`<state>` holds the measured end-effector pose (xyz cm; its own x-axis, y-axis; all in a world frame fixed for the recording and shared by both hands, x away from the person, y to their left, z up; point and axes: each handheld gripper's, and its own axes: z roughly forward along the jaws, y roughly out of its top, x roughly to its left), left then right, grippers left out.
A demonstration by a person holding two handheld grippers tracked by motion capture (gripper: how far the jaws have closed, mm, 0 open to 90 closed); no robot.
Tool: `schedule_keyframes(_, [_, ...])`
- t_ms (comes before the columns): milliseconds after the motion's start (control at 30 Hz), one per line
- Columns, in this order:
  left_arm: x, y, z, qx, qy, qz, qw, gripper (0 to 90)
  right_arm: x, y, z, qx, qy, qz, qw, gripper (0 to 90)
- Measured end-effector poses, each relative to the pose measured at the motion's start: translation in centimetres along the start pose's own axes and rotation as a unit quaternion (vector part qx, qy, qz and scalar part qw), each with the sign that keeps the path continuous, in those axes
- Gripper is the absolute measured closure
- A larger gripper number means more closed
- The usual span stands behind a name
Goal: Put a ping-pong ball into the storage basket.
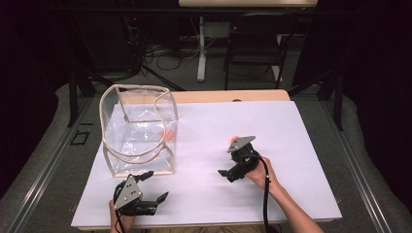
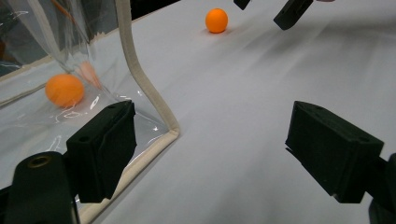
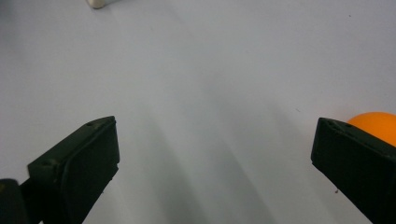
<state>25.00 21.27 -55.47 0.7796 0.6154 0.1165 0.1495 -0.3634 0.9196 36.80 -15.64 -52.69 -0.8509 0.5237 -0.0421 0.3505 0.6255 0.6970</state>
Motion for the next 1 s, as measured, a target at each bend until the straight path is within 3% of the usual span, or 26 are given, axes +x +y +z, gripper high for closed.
schedule_keyframes(1000, [-0.1,0.0,-0.5,-0.003,0.009,0.003,1.0000,15.7,-2.7,-0.2,-1.6,-0.008,-0.029,0.016,0.9994,0.4])
